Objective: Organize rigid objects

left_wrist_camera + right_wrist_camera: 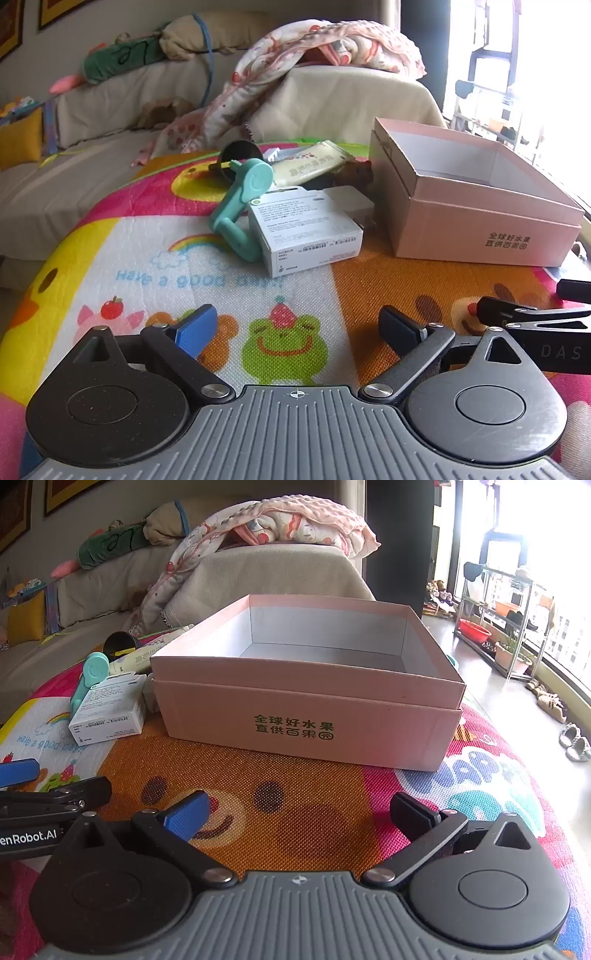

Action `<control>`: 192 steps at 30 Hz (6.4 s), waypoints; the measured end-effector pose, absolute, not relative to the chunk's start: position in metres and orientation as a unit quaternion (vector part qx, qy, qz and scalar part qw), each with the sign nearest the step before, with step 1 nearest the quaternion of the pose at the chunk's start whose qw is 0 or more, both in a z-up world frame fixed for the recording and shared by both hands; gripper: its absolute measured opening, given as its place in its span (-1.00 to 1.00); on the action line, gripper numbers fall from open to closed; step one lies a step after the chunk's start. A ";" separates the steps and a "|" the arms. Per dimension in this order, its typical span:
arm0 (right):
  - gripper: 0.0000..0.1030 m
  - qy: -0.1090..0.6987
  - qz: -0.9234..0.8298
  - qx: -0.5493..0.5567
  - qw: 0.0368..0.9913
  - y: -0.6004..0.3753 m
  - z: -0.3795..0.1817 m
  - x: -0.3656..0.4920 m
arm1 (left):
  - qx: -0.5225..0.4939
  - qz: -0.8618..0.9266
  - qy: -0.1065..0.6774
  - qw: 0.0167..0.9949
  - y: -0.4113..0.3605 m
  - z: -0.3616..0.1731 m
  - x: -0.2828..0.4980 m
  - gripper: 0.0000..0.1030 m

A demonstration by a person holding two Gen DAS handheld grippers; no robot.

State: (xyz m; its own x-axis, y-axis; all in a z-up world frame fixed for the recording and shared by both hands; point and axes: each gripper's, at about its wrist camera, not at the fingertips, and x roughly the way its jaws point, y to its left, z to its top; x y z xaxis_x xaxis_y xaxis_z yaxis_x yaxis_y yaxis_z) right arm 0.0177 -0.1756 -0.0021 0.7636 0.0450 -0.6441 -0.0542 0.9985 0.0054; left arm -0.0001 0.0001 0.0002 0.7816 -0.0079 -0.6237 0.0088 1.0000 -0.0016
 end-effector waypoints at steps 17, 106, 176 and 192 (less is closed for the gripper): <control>1.00 0.343 0.027 -0.006 0.939 -0.176 -0.002 0.018 | -0.001 -0.005 0.331 0.944 0.000 0.000 0.000 0.90; 1.00 0.378 0.052 -0.017 0.924 -0.176 0.003 0.027 | -0.056 -0.056 0.373 0.925 0.013 0.023 0.091 0.59; -0.62 0.406 0.194 -0.042 0.892 -0.216 0.128 -0.005 | 0.071 -0.243 0.249 0.935 -0.005 0.054 -0.060 -0.80; -0.62 0.320 0.139 -0.049 0.936 -0.245 0.092 -0.033 | 0.182 -0.268 0.289 0.901 -0.009 0.071 -0.061 -0.62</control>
State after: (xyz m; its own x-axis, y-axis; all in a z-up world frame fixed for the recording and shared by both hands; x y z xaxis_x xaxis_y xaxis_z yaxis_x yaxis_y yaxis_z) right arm -0.0326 -0.2448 0.0915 0.7571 0.2287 -0.6120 -0.2910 0.9567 -0.0026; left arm -0.0607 -0.0090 0.0706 0.6896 -0.3782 -0.6177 0.5881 0.7901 0.1728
